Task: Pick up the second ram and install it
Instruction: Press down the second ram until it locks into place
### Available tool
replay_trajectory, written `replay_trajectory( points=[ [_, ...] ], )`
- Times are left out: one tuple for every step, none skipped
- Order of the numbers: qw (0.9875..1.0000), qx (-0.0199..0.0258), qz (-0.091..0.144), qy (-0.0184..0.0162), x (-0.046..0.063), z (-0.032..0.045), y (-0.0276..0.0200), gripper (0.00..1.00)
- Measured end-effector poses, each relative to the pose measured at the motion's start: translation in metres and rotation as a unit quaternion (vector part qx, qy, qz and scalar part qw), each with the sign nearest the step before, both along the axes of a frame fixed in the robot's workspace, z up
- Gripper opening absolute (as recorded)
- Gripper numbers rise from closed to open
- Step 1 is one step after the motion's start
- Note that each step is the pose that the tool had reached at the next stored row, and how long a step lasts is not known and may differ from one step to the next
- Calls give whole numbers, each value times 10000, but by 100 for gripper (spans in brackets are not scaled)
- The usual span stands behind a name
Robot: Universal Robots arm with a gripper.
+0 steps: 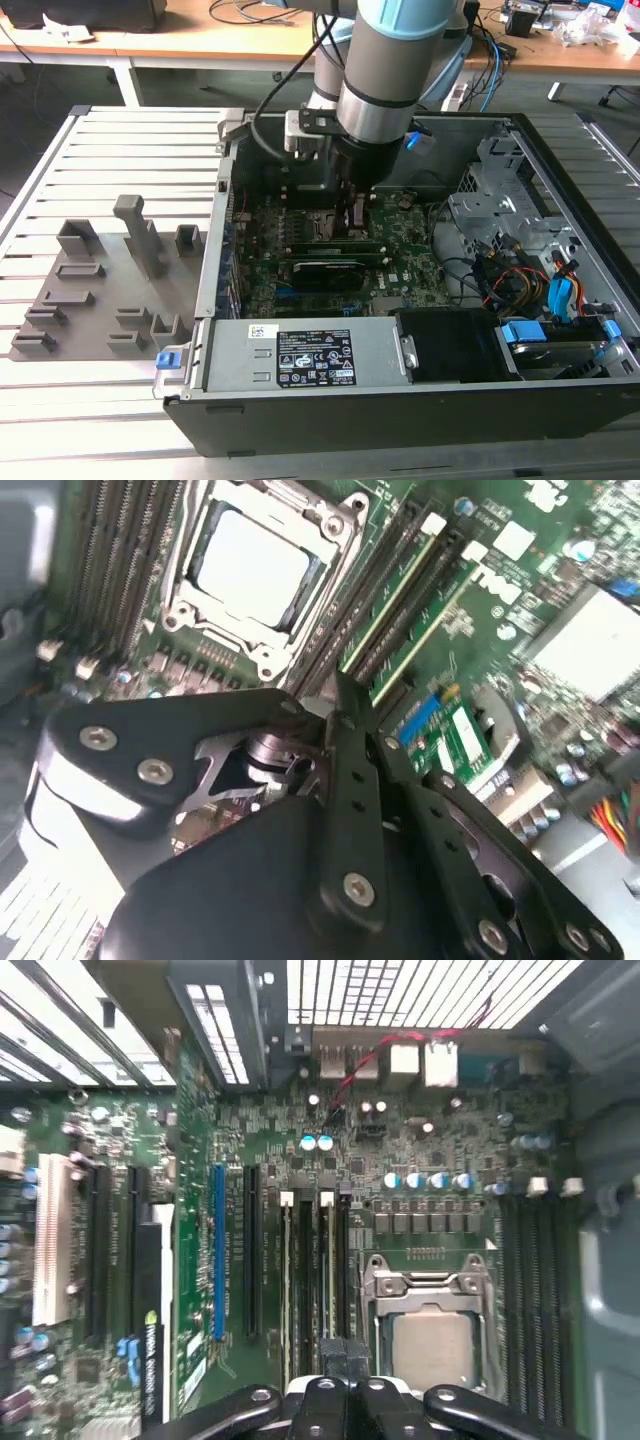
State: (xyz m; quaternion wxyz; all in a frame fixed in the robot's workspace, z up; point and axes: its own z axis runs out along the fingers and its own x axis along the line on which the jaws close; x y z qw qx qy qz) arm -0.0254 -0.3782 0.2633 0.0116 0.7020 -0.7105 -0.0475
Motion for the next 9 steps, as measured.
replay_trajectory(
  points=[
    [10000, 0, 0, -1, 0, 72, 0, 11],
    [10000, 0, 0, -1, 0, 152, 0, 11],
    [10000, 0, 0, 0, 0, 245, 0, 11],
    [10000, 1, 0, -1, 0, 249, 0, 11],
    [10000, 2, 0, -1, 0, 248, 0, 11],
    [10000, 0, 0, 0, 0, 250, 0, 11],
    [10000, 1, 0, -1, 0, 251, 0, 11],
    [10000, 1, 0, -1, 0, 251, 0, 11],
    [10000, 1, 0, -1, 0, 252, 0, 11]
  ],
)
